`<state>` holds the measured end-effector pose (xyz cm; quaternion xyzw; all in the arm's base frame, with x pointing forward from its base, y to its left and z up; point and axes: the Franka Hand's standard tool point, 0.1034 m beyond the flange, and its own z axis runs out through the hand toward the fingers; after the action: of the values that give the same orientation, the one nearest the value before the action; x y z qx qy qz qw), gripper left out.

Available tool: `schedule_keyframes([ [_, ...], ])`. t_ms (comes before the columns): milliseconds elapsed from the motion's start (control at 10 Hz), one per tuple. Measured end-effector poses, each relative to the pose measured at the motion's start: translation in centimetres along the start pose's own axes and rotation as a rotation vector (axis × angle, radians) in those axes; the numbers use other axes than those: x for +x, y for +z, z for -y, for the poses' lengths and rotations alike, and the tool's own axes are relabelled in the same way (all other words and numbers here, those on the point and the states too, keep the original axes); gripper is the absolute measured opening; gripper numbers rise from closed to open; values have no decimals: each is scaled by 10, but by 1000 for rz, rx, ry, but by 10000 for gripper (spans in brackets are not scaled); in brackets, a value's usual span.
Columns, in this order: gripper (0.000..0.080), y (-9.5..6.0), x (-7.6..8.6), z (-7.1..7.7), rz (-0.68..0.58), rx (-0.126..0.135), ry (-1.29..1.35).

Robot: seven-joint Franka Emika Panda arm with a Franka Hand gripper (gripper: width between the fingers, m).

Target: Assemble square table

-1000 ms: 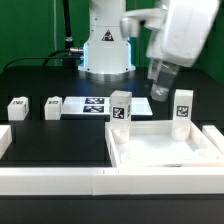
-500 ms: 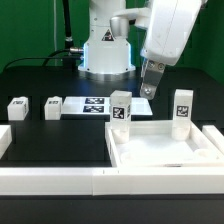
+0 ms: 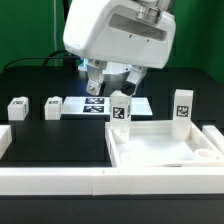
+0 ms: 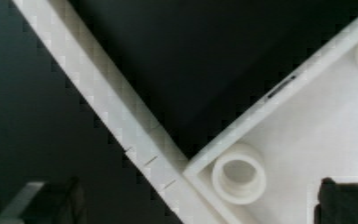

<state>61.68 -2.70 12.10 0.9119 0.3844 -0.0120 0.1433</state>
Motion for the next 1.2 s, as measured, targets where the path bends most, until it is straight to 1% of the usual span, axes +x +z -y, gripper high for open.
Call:
schedule_keyframes([
  [200, 649, 1, 1, 2, -4, 12, 163],
  [300, 649, 1, 0, 1, -7, 21, 235],
  [400, 649, 4, -15, -3, 2, 70, 376],
  [500, 649, 14, -36, -8, 17, 96, 485],
  [600, 649, 24, -53, -8, 36, 123, 556],
  [700, 649, 32, -66, -6, 52, 144, 619],
  [800, 649, 37, -73, -4, 62, 150, 608],
  [900, 649, 34, -69, -4, 57, 148, 603],
  [1100, 649, 35, -69, -4, 57, 148, 603],
  [1200, 649, 37, -75, -3, 61, 158, 615],
])
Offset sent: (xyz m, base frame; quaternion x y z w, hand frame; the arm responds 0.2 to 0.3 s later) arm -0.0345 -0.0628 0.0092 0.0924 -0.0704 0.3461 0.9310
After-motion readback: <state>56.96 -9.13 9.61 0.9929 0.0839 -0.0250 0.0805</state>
